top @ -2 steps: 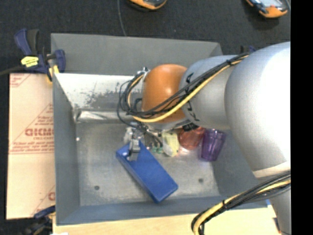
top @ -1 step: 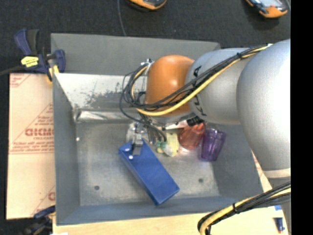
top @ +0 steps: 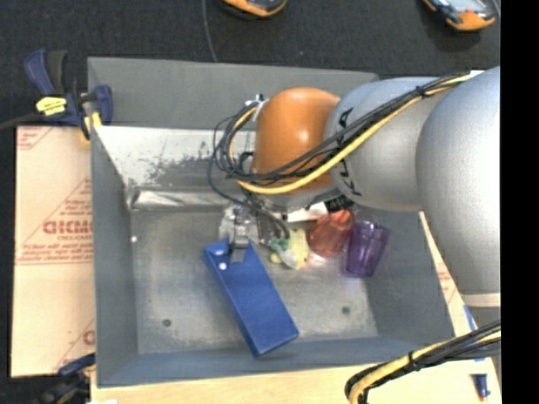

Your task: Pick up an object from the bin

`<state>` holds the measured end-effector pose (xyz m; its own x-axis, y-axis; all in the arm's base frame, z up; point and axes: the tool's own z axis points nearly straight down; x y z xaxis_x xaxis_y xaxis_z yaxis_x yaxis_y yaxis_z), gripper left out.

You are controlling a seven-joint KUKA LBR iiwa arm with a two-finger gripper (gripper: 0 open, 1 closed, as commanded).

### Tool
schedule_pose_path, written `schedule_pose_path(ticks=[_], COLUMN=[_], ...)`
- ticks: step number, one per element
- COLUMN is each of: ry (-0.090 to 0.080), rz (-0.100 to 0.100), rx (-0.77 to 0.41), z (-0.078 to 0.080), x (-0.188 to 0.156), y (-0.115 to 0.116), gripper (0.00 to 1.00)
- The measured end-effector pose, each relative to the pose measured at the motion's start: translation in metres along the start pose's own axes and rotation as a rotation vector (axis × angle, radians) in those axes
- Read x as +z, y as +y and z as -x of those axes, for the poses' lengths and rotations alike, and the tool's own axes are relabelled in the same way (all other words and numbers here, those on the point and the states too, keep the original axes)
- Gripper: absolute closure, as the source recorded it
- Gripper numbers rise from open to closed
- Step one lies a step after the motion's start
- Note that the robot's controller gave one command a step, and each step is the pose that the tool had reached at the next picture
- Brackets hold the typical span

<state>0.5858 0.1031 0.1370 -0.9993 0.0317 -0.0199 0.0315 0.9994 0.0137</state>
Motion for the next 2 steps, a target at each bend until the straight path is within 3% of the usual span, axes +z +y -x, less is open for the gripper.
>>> schedule_pose_path(ticks=[1, 2], ry=[0.008, 0.003], rz=[-0.001, 0.001], rx=[0.001, 0.000], z=[-0.001, 0.002], x=[-0.044, -0.104], y=[0.000, 0.001], gripper=[1.00, 1.00])
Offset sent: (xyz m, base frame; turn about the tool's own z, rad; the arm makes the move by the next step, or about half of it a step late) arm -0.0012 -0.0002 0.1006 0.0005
